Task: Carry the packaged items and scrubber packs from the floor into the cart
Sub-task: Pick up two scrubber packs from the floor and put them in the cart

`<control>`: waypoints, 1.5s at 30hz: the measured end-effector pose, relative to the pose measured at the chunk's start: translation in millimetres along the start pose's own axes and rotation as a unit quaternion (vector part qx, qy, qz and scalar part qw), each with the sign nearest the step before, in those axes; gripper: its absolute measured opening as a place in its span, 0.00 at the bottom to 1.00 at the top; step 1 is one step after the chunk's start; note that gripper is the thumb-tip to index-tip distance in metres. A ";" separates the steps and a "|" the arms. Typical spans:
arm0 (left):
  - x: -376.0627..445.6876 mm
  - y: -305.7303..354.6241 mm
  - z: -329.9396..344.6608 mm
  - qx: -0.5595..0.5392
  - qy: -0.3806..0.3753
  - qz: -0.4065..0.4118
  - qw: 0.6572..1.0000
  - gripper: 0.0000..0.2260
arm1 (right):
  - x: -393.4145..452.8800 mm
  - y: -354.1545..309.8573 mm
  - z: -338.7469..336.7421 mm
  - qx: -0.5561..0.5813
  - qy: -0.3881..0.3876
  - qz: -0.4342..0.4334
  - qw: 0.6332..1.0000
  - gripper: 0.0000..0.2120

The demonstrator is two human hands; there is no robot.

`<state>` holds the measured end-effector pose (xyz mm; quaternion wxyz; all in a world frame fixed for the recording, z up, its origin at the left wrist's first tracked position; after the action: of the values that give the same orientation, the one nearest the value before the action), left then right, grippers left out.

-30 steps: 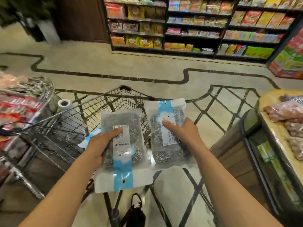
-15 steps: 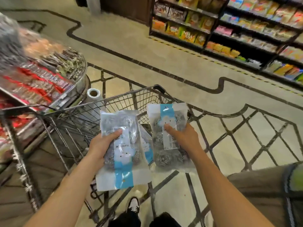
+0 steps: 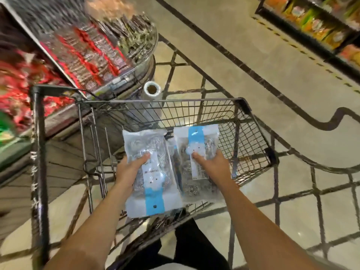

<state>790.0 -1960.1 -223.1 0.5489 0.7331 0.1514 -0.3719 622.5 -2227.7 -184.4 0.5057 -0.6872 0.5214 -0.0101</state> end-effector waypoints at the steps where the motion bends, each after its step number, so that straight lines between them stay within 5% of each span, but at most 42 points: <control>1: 3.0 -7.9 0.3 0.012 0.022 -0.003 1.000 0.32 | 9.6 5.2 8.3 -0.011 -0.018 0.001 1.000 0.51; 3: 4.7 -22.8 5.9 0.037 0.046 -0.024 0.998 0.43 | 23.8 15.9 21.6 -0.036 -0.041 0.012 0.998 0.56; 6: 4.8 -39.9 21.0 0.039 0.050 -0.044 0.997 0.41 | 35.0 26.4 37.0 -0.063 -0.078 0.021 0.995 0.45; 9: 11.8 -58.1 30.2 0.051 0.072 -0.054 0.995 0.54 | 48.0 40.1 49.0 -0.089 -0.105 0.020 0.990 0.40; 14: 19.2 -86.0 31.0 0.080 0.117 -0.071 0.987 0.59 | 67.6 67.7 63.7 -0.129 -0.125 0.023 0.983 0.57; 18: 13.7 -88.3 32.1 0.100 0.153 -0.087 0.979 0.35 | 70.1 72.0 72.7 -0.124 -0.141 0.019 0.982 0.49; 21: 9.1 -89.8 32.7 0.147 0.193 -0.082 0.967 0.37 | 73.2 74.9 81.1 -0.143 -0.152 0.012 0.978 0.45; 25: 4.4 -84.5 32.2 0.253 0.240 -0.070 0.935 0.18 | 75.6 81.0 87.8 -0.155 -0.168 0.009 0.974 0.41; 29: 6.6 -83.6 33.4 0.283 0.250 -0.075 0.923 0.23 | 79.3 92.8 97.2 -0.177 -0.175 0.014 0.968 0.34; 38: -5.4 -69.0 40.3 0.330 0.246 -0.037 0.911 0.42 | 77.1 95.2 91.6 -0.177 -0.154 0.097 0.967 0.54; 45: -30.8 -26.9 54.9 0.542 0.211 0.087 0.809 0.30 | 57.9 38.4 67.0 -0.323 -0.114 -0.032 0.939 0.40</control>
<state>731.4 -1995.3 -226.5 0.0469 0.9822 -0.0270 -0.1801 658.1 -2221.8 -274.0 0.3123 -0.8264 0.4133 0.2208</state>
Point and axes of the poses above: each hand's wrist, its own x-axis towards the middle knuckle, its own z-axis out of the palm, y = z × x, the point moved 9 cm from there along x, towards the middle knuckle, and after that the axes turned 7 degrees about x, right-handed, at the moved point
